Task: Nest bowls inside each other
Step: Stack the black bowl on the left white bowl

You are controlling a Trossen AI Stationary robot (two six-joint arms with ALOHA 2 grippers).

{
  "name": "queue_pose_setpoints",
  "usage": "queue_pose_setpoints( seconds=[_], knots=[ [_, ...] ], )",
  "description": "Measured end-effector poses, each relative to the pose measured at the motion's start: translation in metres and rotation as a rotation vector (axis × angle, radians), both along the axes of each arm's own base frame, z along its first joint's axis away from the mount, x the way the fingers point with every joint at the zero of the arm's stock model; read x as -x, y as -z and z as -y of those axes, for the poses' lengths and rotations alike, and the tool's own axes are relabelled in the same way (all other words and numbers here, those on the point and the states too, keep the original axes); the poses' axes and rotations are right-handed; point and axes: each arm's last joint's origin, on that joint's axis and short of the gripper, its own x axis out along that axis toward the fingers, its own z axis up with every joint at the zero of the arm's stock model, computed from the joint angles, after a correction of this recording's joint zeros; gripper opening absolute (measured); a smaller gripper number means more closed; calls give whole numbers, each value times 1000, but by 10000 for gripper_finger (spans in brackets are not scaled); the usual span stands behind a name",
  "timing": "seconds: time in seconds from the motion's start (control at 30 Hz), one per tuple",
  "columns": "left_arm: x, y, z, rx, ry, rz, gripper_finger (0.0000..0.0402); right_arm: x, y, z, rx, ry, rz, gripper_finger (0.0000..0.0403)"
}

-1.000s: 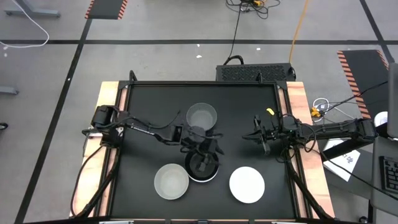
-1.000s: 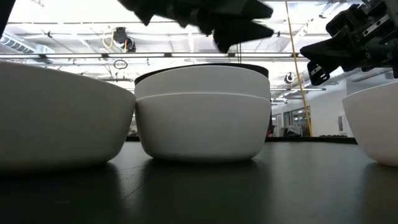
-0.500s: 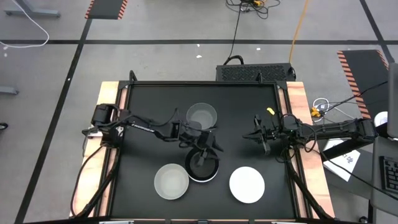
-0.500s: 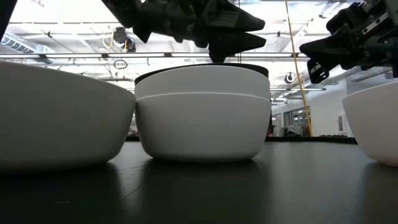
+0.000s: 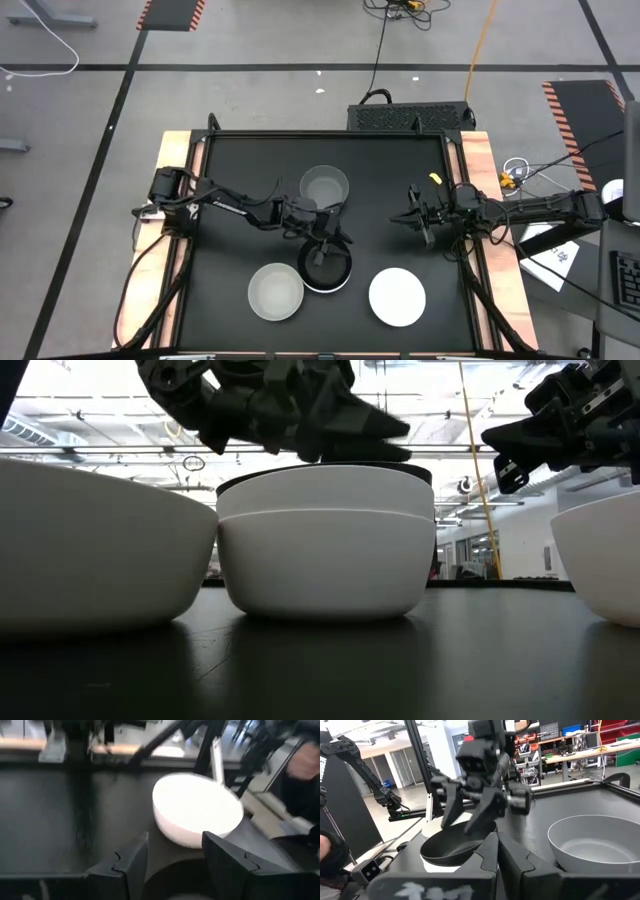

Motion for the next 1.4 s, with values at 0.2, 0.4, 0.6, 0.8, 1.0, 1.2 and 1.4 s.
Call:
queue_pose_setpoints(
  seconds=[0.2,0.4,0.6,0.8,1.0,1.2,1.4],
  knots=[
    [-2,6,-1,0,-19,-19,186,0,0,0,1,1,2,0],
    [-1,9,-2,-4,-20,-33,186,0,0,0,-1,1,2,0],
    [-4,31,-6,-24,-67,-107,186,0,0,0,-2,1,0,0],
    [-7,34,-13,-7,-67,-87,186,0,0,0,-2,1,3,0],
    [-6,19,-7,-8,-32,-43,186,0,0,0,2,1,-1,0],
    [-3,22,17,-99,0,-42,186,0,1,0,5,1,-11,0],
    [1,26,34,-163,-27,-76,186,0,2,0,5,1,-17,0]
  ],
)
